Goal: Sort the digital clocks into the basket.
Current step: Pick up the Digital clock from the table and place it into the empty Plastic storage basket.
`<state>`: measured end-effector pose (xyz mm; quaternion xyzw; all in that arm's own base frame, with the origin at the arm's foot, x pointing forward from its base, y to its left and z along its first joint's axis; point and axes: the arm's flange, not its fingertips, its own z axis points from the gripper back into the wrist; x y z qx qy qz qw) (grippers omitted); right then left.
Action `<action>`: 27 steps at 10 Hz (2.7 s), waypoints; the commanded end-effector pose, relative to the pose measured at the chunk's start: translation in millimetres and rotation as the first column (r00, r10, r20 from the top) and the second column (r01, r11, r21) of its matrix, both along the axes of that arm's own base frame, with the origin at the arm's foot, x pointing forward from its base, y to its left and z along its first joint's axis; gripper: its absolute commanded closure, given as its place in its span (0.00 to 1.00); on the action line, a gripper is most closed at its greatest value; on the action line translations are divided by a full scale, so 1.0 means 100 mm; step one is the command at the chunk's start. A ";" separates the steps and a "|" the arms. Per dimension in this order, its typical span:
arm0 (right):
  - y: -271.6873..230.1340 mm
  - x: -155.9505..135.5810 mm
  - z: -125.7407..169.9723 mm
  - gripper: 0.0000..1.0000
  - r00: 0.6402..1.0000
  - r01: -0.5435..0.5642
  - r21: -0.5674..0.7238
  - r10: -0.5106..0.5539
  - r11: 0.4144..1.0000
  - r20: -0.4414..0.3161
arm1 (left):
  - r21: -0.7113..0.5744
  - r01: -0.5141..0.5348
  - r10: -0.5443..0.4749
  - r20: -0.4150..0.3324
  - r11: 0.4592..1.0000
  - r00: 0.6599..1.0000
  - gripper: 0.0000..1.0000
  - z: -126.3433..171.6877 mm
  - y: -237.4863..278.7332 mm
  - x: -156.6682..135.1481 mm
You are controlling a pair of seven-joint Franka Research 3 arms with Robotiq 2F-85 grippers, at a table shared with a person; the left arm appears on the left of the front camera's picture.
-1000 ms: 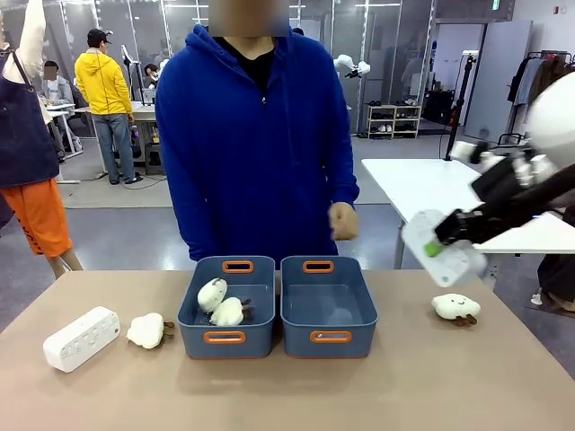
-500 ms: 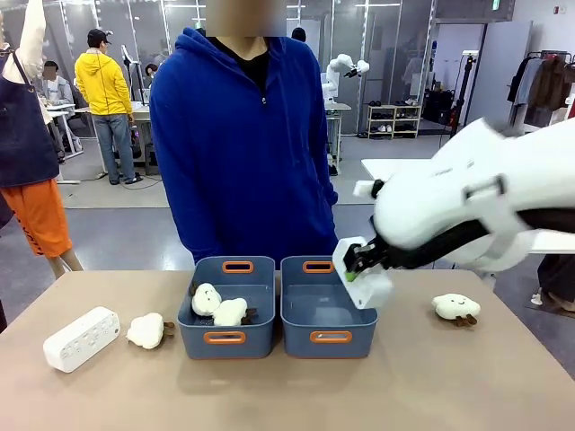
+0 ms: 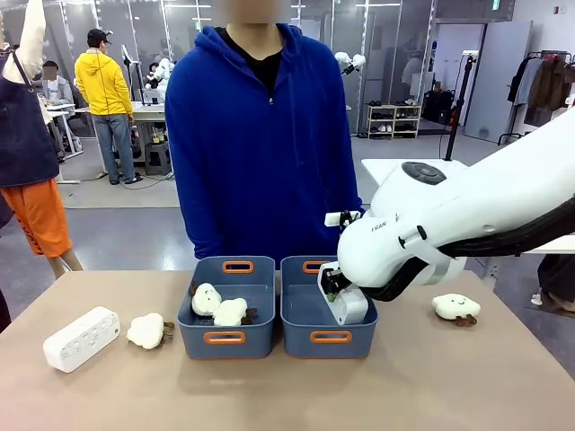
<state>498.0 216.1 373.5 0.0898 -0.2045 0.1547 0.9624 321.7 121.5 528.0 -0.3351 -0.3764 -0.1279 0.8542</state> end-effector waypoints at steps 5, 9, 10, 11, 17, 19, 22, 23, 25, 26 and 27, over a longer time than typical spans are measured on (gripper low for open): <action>0.10 0.05 0.13 0.00 0.999 0.010 -0.004 -0.010 1.000 -0.030 | -0.014 0.021 -0.021 0.021 1.000 1.000 0.00 0.01 0.02 0.02; 0.08 0.08 0.07 0.00 1.000 -0.006 0.000 0.006 1.000 -0.020 | -0.014 0.021 -0.021 0.021 1.000 1.000 0.00 0.01 0.02 0.02; 0.08 0.08 0.07 0.00 1.000 -0.006 0.000 0.006 1.000 -0.020 | -0.014 0.021 -0.021 0.021 1.000 1.000 0.00 0.01 0.02 0.02; 0.08 0.08 0.07 0.00 1.000 -0.006 0.000 0.006 1.000 -0.020 | -0.014 0.021 -0.021 0.021 1.000 1.000 0.00 0.01 0.02 0.02; 0.09 0.08 0.08 0.00 1.000 -0.006 -0.001 0.006 1.000 -0.020 | -0.014 0.021 -0.021 0.021 1.000 1.000 0.00 0.01 0.02 0.02; -0.09 -0.14 0.72 0.00 0.998 -0.031 0.167 0.039 0.985 -0.046 | -0.014 0.021 -0.021 0.021 1.000 1.000 0.00 0.01 0.02 0.02; -0.93 -0.34 1.22 0.00 0.983 -0.006 0.358 0.072 0.934 -0.171 | -0.014 0.021 -0.021 0.021 1.000 1.000 0.00 0.01 0.02 0.02; -1.25 -0.43 1.25 0.00 0.976 0.002 0.436 0.093 0.900 -0.196 | -0.014 0.021 -0.021 0.021 1.000 1.000 0.00 0.01 0.02 0.02; -1.97 -0.68 1.18 0.00 0.977 0.070 0.587 0.062 0.807 -0.202 | -0.014 0.021 -0.021 0.021 1.000 1.000 0.00 0.01 0.02 0.02; -2.29 -0.78 1.09 0.00 0.982 0.112 0.649 0.017 0.752 -0.189 | -0.014 0.021 -0.021 0.021 1.000 1.000 0.00 0.01 0.02 0.02; -2.61 -0.91 0.98 0.00 0.982 0.158 0.717 -0.033 0.679 -0.185 | -0.014 0.021 -0.021 0.021 1.000 1.000 0.00 0.01 0.02 0.02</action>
